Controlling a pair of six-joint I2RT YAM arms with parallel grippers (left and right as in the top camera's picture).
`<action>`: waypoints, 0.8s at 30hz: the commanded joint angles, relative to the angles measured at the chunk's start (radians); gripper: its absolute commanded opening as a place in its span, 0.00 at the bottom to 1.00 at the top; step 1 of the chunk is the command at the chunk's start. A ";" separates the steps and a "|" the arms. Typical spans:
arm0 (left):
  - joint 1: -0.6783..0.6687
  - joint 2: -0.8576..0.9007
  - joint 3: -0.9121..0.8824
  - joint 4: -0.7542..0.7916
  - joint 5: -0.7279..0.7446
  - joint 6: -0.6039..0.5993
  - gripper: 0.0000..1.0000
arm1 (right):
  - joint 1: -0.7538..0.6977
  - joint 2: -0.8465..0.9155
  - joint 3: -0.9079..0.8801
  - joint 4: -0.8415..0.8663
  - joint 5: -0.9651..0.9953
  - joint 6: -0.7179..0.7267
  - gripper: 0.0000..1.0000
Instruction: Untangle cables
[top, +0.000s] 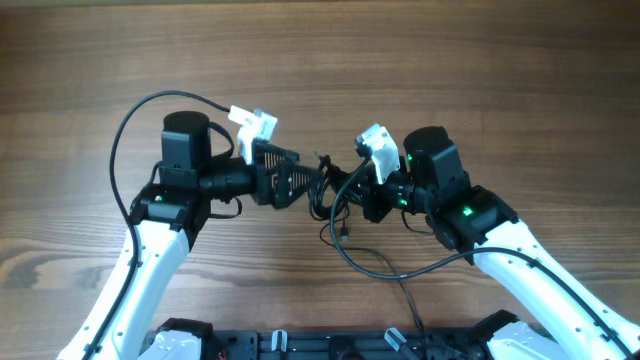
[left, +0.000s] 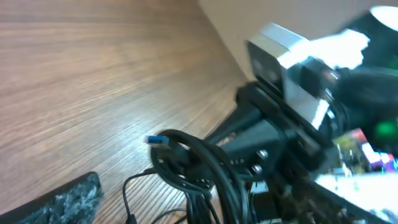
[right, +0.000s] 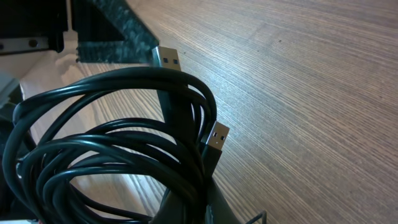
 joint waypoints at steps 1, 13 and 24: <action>-0.003 -0.010 0.009 -0.002 -0.100 -0.090 0.89 | -0.004 0.010 0.005 0.002 -0.010 -0.029 0.05; -0.094 -0.008 0.009 -0.006 -0.241 -0.108 0.87 | -0.004 0.010 0.005 -0.003 -0.010 -0.029 0.05; -0.140 0.016 0.009 0.013 -0.406 -0.147 0.77 | -0.004 0.010 0.005 -0.054 -0.010 -0.048 0.05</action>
